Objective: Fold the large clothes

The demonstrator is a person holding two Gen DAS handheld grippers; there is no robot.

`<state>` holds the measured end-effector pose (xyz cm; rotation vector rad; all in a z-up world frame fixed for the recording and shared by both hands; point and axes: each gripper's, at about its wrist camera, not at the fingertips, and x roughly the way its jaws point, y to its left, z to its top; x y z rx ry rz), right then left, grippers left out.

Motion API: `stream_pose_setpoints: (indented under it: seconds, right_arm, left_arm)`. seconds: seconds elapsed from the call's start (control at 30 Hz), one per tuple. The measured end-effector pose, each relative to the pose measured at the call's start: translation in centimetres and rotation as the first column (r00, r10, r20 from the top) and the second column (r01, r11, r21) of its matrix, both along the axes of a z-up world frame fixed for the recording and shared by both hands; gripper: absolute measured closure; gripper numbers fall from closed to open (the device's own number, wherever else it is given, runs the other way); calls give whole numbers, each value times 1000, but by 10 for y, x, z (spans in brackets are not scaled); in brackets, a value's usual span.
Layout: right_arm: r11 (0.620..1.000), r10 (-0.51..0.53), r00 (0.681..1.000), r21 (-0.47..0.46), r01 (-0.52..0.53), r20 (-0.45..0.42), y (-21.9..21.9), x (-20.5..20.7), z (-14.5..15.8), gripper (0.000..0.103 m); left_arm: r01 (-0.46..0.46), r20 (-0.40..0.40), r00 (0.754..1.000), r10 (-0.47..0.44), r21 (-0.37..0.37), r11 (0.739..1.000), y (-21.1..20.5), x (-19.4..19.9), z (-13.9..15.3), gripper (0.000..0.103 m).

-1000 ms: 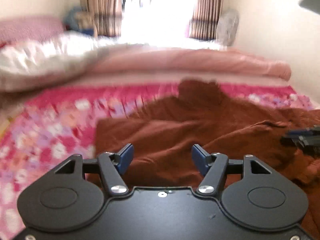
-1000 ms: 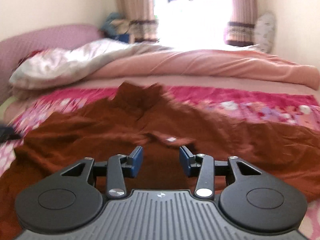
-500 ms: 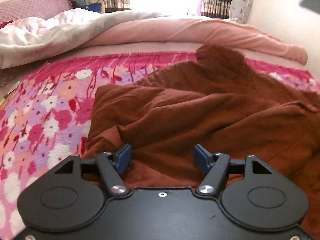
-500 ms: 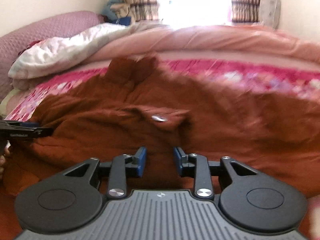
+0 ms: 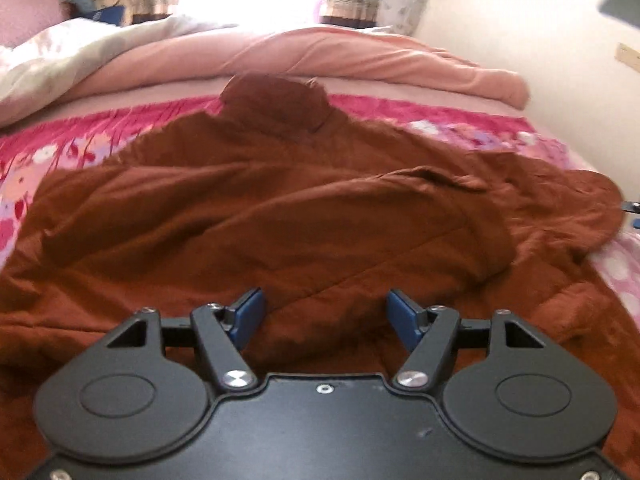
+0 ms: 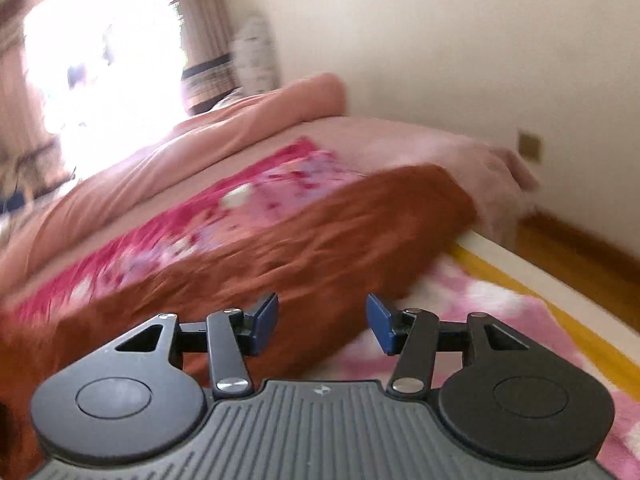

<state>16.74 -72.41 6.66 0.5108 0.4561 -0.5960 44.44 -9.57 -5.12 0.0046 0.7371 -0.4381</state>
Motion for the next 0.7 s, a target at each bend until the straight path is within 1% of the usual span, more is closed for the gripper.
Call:
stream_pose_setpoints:
  seconds: [0.07, 0.13, 0.17, 0.27, 0.33, 0.4, 0.5, 0.53, 0.6, 0.7]
  right_arm:
    - [999, -1, 1000, 50, 1, 16, -18, 1, -7, 42]
    - [992, -4, 999, 127, -2, 42, -34, 5, -15, 46]
    - [989, -6, 999, 149, -1, 47, -41, 5, -17, 48]
    - [982, -35, 997, 189, 22, 65, -51, 7, -26, 51]
    - [976, -41, 997, 217, 25, 68, -58, 9, -31, 58]
    - [970, -82, 994, 234, 63, 71, -62, 3, -35, 58]
    - [961, -80, 992, 272, 52, 94, -70, 2, -44, 60]
    - [959, -90, 991, 278, 58, 103, -71, 0, -45, 62]
    - [947, -120, 985, 312, 75, 127, -73, -6, -45, 63]
    - [948, -122, 983, 310, 75, 135, -75, -2, -48, 63]
  left_arm:
    - [-22, -26, 999, 22, -19, 1000, -1, 9, -10, 32]
    - [-37, -13, 999, 37, -38, 999, 1, 12, -13, 31]
    - [-40, -15, 999, 40, -44, 998, 2, 14, -14, 30]
    - [-33, 1, 999, 33, -25, 999, -1, 15, -19, 28]
    - [-29, 17, 999, 29, -3, 1000, -5, 12, -20, 27]
    - [-27, 25, 999, 27, 11, 1000, -6, 12, -21, 27]
    - [-24, 28, 999, 24, 8, 1000, -5, 14, -22, 26]
    - [-23, 28, 999, 23, 8, 1000, -5, 14, -21, 26]
    - [-20, 31, 999, 20, 4, 1000, -4, 15, -22, 25]
    - [-21, 44, 999, 21, 6, 1000, -4, 13, -23, 24]
